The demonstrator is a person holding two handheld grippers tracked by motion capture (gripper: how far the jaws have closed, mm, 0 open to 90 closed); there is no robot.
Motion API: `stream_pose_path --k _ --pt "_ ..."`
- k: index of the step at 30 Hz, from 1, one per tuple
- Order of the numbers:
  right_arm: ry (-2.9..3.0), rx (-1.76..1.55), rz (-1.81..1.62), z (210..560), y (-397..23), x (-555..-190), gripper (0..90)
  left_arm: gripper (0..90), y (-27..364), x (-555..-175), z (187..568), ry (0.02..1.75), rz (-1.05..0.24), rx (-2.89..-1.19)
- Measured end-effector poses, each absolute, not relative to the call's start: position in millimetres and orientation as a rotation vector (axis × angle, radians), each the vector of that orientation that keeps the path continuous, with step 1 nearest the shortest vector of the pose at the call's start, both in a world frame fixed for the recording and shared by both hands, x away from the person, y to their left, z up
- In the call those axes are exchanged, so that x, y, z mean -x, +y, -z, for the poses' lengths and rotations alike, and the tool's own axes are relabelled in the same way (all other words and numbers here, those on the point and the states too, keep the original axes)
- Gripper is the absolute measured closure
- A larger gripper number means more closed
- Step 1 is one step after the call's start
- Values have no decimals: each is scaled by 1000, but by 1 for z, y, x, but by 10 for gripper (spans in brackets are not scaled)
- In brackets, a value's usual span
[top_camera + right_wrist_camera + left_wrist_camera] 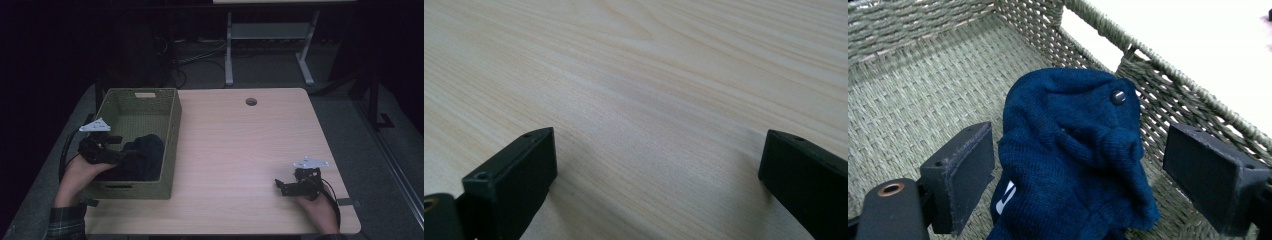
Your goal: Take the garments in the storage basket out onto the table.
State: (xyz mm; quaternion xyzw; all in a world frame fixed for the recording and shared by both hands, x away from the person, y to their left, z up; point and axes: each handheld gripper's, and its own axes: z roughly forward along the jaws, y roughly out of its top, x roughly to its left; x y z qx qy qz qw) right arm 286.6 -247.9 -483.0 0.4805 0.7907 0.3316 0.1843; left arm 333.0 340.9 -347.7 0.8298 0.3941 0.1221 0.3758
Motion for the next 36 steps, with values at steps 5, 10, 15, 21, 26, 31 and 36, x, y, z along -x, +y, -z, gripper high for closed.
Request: stream_pose_path --k 5,10,15,21,26,31,36 --pt "2230 -1355 -935 483 -248 -287 19 126 342 -336 352 1030 -301 -2127" --pt "2229 -1355 -935 483 -248 -287 20 126 342 -338 357 1046 -294 -2134" --pt "2229 -1355 -934 483 -248 -287 20 126 342 -341 359 1069 -278 -2151" --pt "2229 -1355 -934 483 -248 -287 20 128 338 -345 362 1078 -244 -2217" --pt "2229 -1354 -934 483 -248 -287 19 136 335 -349 364 1080 -210 -2261" --pt "2229 -1354 -935 483 -248 -287 20 171 334 -351 366 1079 -211 -2283" --pt "2229 -1355 -934 483 -248 -287 20 261 335 -353 367 1068 -208 -2294"
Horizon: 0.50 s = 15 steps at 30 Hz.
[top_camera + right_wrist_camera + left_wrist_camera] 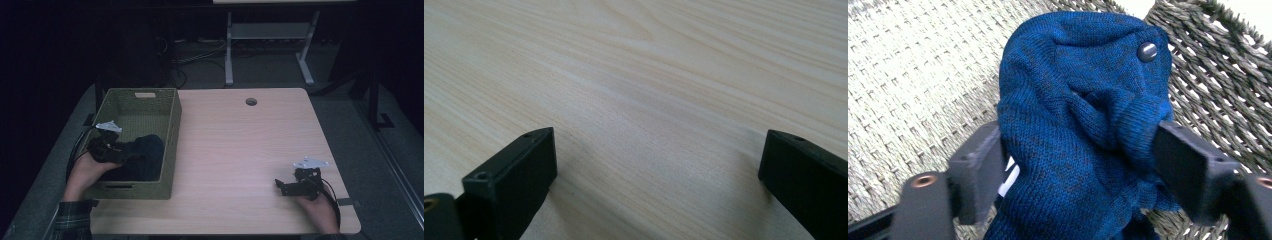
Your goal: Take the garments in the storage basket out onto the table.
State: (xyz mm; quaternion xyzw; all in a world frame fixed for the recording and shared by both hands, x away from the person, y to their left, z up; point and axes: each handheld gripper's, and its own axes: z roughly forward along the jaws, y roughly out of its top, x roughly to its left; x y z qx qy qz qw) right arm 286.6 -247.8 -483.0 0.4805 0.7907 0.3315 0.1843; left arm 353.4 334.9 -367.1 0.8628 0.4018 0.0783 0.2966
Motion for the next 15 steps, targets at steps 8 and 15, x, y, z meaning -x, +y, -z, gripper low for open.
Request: stream_pose_path --k 8,15 --pt "2229 -1355 -934 483 -248 -287 19 616 334 -353 368 1029 -204 -2306" --pt "2229 -1355 -935 483 -248 -287 19 774 336 -353 367 1027 -199 -2294"
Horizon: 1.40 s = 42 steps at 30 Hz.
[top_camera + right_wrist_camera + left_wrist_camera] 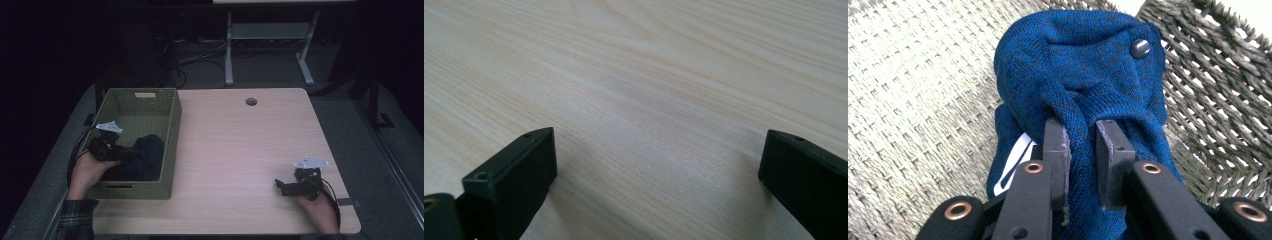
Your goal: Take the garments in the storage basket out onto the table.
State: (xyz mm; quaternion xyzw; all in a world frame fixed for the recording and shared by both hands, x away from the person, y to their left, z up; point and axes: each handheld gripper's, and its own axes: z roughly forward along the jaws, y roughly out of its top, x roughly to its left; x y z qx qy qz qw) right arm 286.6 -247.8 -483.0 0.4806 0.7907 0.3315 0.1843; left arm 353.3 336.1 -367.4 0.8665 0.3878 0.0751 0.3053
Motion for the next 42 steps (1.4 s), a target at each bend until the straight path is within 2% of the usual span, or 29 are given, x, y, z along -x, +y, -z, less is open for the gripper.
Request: stream_pose_path --k 17,42 --pt "2229 -1355 -934 483 -248 -287 20 782 352 -338 339 978 -292 -2102" --pt "2229 -1355 -934 483 -248 -287 20 789 360 -326 300 892 -414 -1909"
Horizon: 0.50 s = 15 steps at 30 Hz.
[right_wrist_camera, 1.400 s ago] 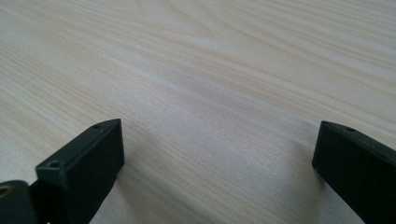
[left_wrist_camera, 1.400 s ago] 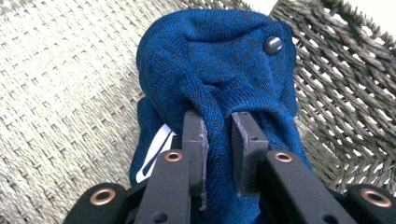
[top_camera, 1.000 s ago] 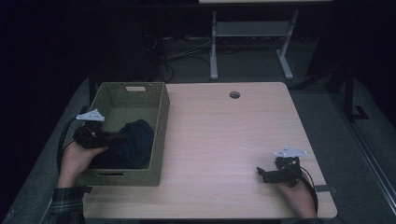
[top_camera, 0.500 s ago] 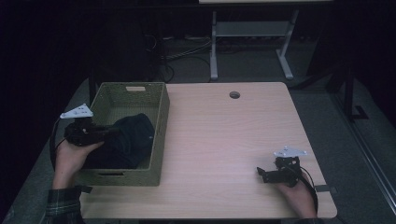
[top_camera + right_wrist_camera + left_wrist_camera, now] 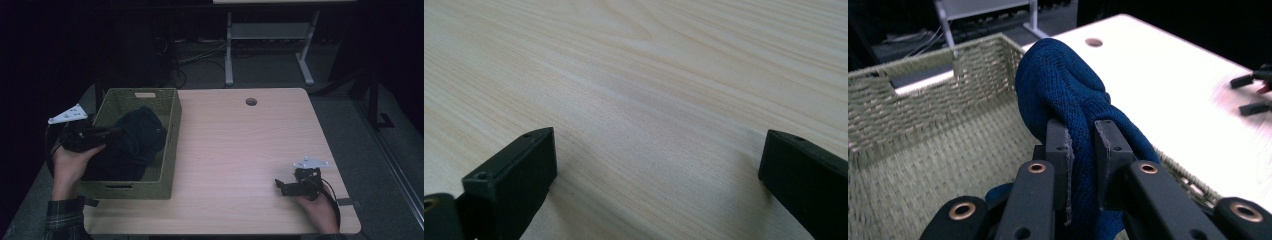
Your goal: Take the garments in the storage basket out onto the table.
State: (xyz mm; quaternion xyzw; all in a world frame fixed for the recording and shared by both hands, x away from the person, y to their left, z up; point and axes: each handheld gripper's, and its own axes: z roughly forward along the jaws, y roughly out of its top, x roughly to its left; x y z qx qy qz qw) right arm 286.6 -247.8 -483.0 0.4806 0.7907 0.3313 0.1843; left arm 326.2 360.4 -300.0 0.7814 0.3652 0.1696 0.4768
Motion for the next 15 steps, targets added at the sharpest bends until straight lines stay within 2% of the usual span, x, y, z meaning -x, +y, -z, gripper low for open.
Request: stream_pose_path --k 15 --pt "2229 -1356 -935 483 -248 -287 20 791 354 -330 272 822 -442 -1833"
